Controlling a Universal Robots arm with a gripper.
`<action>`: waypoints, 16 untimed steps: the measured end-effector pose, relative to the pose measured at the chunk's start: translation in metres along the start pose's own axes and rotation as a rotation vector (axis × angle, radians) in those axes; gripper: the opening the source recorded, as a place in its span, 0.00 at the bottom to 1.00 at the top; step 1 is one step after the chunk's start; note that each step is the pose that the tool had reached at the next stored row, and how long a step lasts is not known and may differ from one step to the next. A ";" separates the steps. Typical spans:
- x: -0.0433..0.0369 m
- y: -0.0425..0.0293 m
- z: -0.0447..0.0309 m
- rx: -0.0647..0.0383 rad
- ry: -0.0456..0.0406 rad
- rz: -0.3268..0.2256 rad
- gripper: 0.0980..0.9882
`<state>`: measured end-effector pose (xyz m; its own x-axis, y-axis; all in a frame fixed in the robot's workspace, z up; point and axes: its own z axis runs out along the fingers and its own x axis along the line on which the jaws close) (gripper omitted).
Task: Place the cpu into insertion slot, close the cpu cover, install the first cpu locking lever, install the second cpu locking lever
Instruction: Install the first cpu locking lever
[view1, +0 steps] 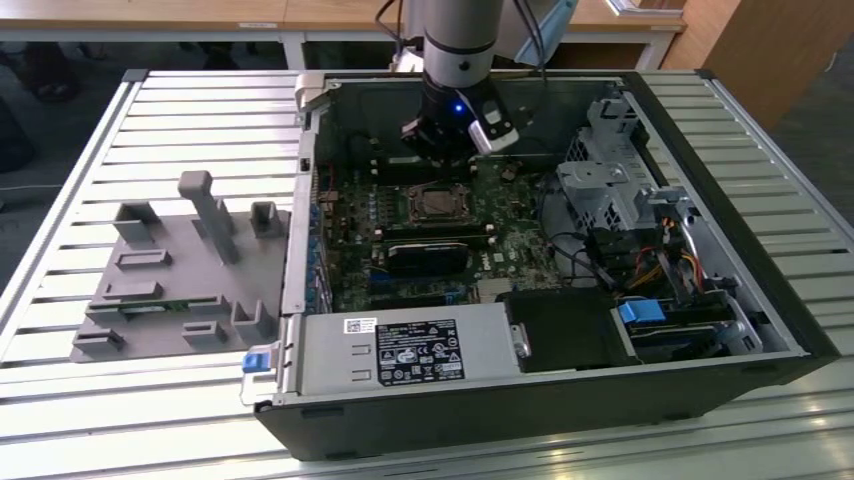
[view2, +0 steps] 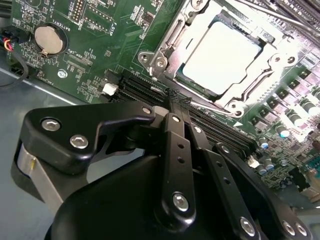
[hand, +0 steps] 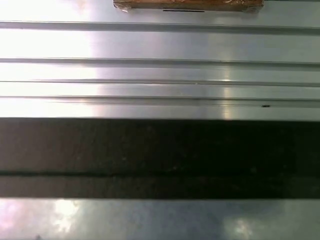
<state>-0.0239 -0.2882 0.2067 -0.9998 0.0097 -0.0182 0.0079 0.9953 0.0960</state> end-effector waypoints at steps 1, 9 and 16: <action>-0.0001 0.0002 0.0007 0.002 0.0000 0.000 0.01; -0.0010 0.0016 0.0060 0.017 0.0000 0.000 0.01; -0.0011 0.0022 0.0070 0.035 -0.0002 -0.001 0.01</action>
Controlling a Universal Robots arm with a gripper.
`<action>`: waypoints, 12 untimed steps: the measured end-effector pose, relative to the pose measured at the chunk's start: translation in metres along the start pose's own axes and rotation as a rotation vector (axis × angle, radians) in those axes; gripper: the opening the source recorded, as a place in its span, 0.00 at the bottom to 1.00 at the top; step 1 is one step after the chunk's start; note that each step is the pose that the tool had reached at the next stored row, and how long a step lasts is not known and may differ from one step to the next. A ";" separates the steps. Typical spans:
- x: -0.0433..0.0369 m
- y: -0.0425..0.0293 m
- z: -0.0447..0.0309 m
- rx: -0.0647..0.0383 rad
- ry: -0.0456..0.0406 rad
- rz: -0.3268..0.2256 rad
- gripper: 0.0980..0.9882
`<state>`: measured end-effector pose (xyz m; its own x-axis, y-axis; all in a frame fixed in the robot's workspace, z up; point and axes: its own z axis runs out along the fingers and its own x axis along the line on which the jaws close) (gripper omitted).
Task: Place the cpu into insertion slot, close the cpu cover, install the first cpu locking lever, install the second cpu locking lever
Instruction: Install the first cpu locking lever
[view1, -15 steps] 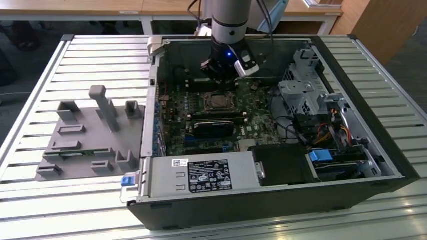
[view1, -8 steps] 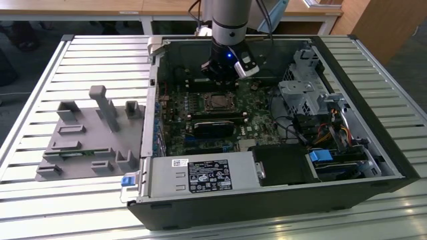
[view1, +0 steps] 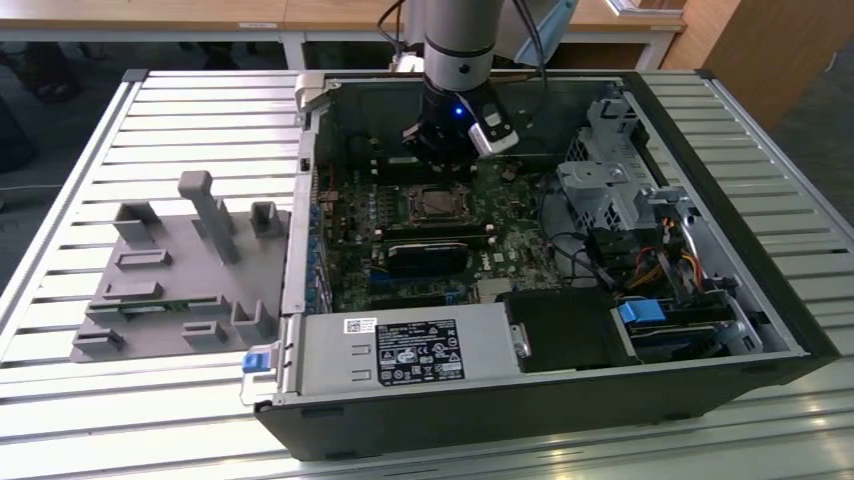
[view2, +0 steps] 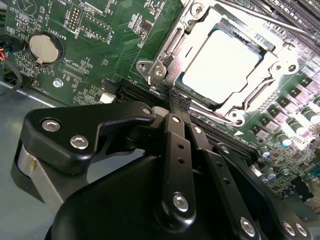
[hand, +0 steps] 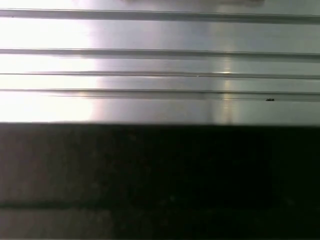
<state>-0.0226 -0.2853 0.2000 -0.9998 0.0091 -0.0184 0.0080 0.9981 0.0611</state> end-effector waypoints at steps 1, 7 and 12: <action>-0.0001 0.0002 0.0003 0.002 -0.0001 0.000 0.01; -0.0002 0.0004 0.0005 0.007 -0.0001 0.000 0.01; -0.0003 0.0005 -0.0009 0.007 -0.0002 0.000 0.01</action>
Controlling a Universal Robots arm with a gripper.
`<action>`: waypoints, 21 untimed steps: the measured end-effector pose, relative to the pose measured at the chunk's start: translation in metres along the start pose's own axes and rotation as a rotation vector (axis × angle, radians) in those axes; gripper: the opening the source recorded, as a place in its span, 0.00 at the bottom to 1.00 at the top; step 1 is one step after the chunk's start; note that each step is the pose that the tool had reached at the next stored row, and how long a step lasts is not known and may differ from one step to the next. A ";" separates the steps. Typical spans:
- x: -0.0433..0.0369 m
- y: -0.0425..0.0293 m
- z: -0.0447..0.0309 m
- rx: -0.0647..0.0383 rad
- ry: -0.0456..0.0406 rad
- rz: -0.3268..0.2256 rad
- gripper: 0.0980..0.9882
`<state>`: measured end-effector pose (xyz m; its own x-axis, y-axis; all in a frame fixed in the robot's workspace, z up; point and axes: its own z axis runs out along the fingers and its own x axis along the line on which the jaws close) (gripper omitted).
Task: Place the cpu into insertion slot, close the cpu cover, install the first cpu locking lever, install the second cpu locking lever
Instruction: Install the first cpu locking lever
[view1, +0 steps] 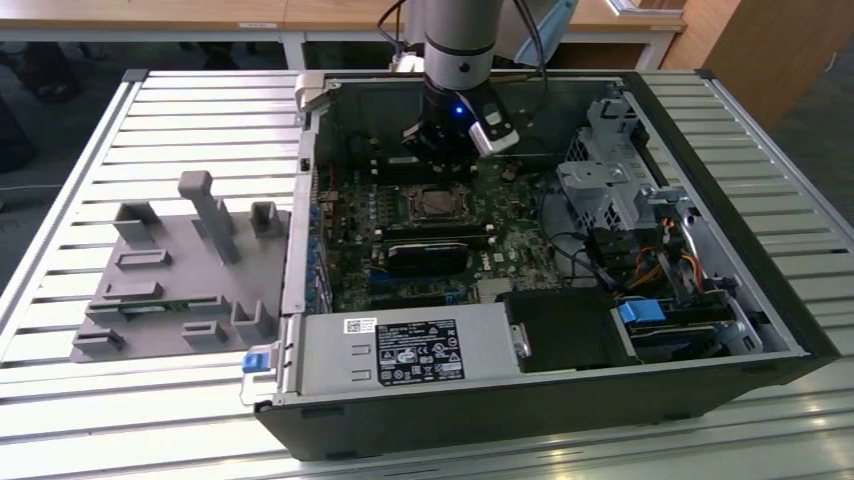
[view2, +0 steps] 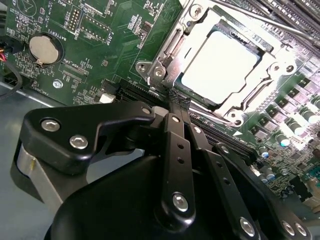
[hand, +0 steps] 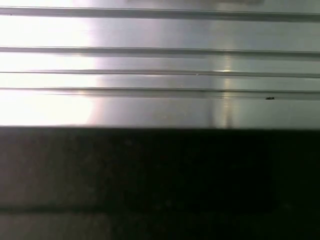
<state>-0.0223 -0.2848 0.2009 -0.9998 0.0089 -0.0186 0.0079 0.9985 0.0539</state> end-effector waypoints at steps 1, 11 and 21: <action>-0.0001 0.0001 0.0001 0.001 -0.0001 0.000 0.01; -0.0013 0.0012 0.0026 0.027 0.0000 -0.001 0.01; -0.0015 0.0040 0.0052 0.027 0.0001 -0.001 0.01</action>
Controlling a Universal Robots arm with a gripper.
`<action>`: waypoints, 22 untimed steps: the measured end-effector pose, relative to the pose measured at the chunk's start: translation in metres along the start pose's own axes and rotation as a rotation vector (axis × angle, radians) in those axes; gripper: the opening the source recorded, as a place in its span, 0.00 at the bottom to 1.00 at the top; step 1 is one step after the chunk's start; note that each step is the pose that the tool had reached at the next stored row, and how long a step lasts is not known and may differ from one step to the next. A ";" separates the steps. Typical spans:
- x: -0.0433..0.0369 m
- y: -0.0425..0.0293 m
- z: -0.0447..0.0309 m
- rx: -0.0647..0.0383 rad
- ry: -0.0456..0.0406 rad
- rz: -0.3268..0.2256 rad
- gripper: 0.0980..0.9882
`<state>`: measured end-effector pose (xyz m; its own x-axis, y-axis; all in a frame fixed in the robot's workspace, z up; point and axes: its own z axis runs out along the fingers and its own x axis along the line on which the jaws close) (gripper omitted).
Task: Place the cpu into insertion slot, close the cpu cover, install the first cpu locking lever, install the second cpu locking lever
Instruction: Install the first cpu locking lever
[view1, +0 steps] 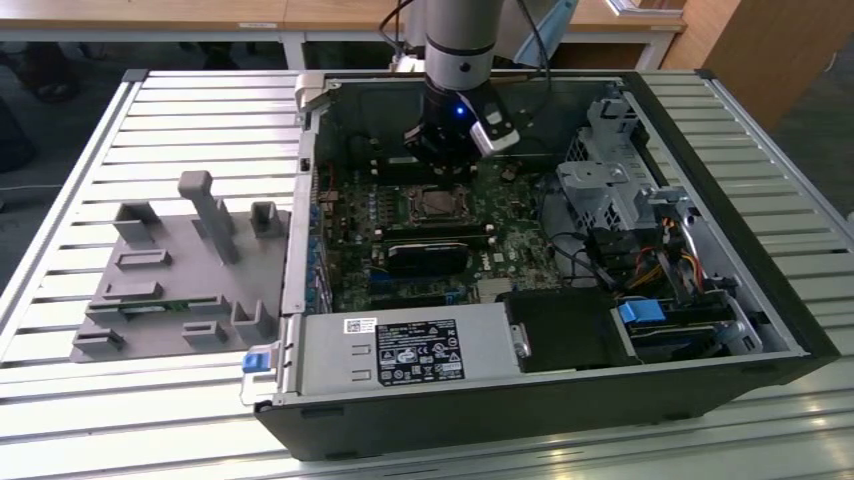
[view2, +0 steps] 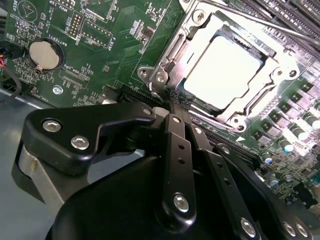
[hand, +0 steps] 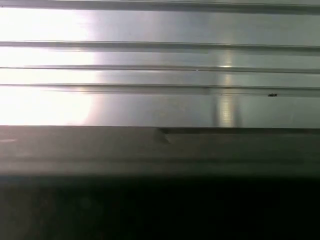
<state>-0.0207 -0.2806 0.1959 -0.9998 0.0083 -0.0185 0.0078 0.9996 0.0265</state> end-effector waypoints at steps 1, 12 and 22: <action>-0.0001 0.0002 -0.0008 -0.001 -0.0005 0.000 0.01; -0.0005 -0.0005 -0.0174 0.000 -0.0003 0.000 0.01; -0.0019 -0.0027 -0.0175 0.000 -0.0002 0.000 0.01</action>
<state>-0.0191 -0.2837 0.2133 -0.9998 0.0084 -0.0187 0.0079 0.9996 0.0268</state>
